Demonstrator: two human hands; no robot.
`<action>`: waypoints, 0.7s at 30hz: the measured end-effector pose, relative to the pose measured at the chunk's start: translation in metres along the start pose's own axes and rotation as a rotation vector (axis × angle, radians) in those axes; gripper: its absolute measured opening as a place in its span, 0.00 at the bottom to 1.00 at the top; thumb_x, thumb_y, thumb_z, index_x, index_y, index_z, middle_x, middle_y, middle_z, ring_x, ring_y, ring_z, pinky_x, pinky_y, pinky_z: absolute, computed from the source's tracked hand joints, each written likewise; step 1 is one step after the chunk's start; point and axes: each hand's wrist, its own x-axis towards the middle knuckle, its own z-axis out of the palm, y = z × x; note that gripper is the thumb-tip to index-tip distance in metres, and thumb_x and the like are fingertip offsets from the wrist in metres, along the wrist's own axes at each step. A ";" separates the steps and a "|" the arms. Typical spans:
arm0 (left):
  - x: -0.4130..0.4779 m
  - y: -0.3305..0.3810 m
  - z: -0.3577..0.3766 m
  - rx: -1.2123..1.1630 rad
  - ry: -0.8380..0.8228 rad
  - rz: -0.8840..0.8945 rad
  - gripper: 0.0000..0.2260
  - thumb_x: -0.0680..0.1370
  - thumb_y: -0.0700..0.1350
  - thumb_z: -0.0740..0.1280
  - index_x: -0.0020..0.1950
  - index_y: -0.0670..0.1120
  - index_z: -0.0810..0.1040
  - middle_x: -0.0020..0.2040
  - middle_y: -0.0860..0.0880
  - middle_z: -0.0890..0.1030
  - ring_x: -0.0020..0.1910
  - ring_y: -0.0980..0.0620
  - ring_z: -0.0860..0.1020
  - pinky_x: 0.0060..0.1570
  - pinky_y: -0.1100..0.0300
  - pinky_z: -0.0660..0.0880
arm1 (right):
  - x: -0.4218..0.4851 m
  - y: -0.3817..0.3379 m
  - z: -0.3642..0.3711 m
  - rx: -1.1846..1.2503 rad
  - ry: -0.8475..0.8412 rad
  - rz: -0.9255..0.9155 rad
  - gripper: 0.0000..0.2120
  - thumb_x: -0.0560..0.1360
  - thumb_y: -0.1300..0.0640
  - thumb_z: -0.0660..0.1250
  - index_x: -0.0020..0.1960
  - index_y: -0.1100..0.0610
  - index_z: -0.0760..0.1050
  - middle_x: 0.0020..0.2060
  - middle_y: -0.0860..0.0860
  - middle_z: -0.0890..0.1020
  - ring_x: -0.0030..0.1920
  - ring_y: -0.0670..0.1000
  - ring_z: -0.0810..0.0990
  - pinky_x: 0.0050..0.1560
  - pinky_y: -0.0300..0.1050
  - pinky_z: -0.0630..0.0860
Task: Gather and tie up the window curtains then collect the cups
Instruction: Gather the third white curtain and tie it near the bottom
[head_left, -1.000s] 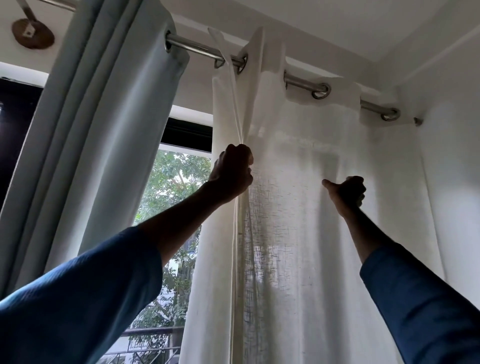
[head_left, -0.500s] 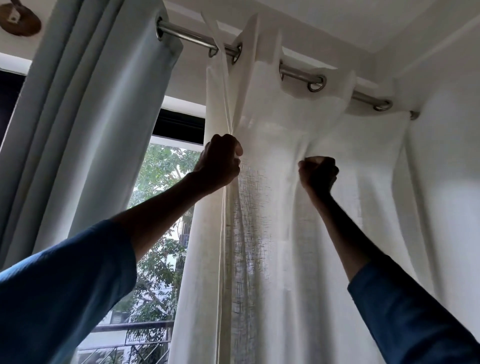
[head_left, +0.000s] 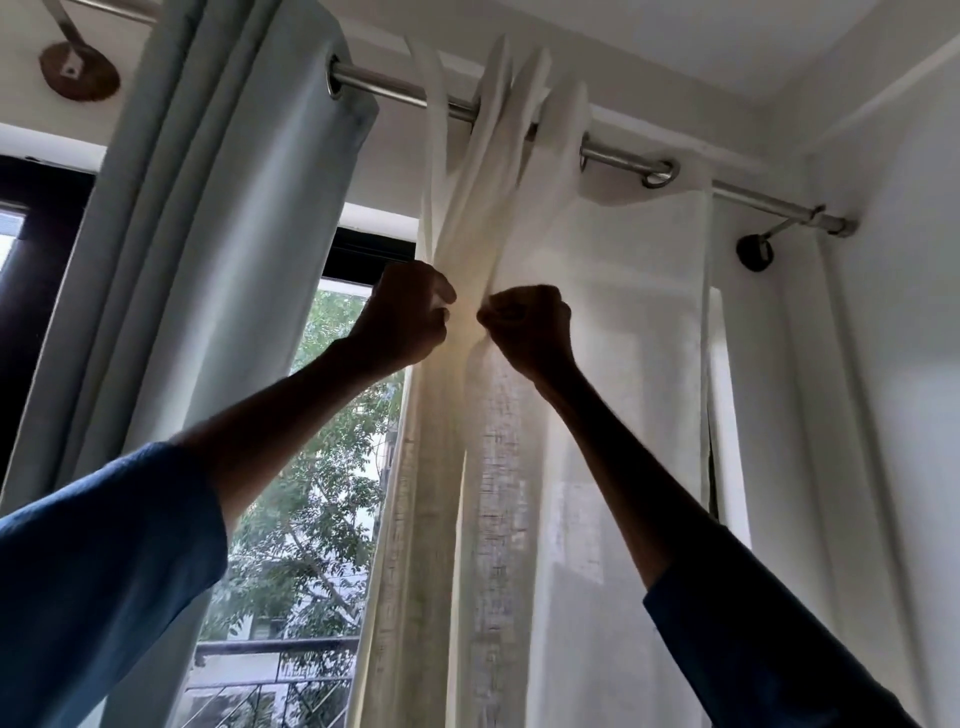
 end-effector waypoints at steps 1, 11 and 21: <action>-0.001 0.004 -0.001 0.002 0.001 0.020 0.10 0.72 0.35 0.71 0.52 0.39 0.85 0.50 0.42 0.85 0.51 0.46 0.82 0.53 0.65 0.72 | -0.004 0.009 -0.005 0.025 0.037 0.023 0.09 0.70 0.59 0.74 0.38 0.65 0.82 0.35 0.59 0.85 0.36 0.53 0.84 0.40 0.49 0.80; -0.004 0.029 -0.003 -0.075 -0.181 0.075 0.22 0.75 0.34 0.66 0.69 0.45 0.76 0.42 0.43 0.82 0.36 0.53 0.79 0.41 0.74 0.70 | -0.020 0.047 -0.031 -0.017 0.276 0.171 0.05 0.70 0.58 0.70 0.42 0.58 0.84 0.38 0.53 0.87 0.42 0.53 0.86 0.49 0.47 0.81; 0.001 0.015 -0.011 -0.076 -0.281 0.192 0.36 0.73 0.32 0.65 0.76 0.59 0.65 0.41 0.35 0.82 0.36 0.40 0.81 0.36 0.48 0.81 | -0.028 0.005 0.017 0.003 0.197 -0.105 0.10 0.75 0.55 0.68 0.38 0.57 0.84 0.34 0.52 0.85 0.33 0.49 0.83 0.35 0.32 0.74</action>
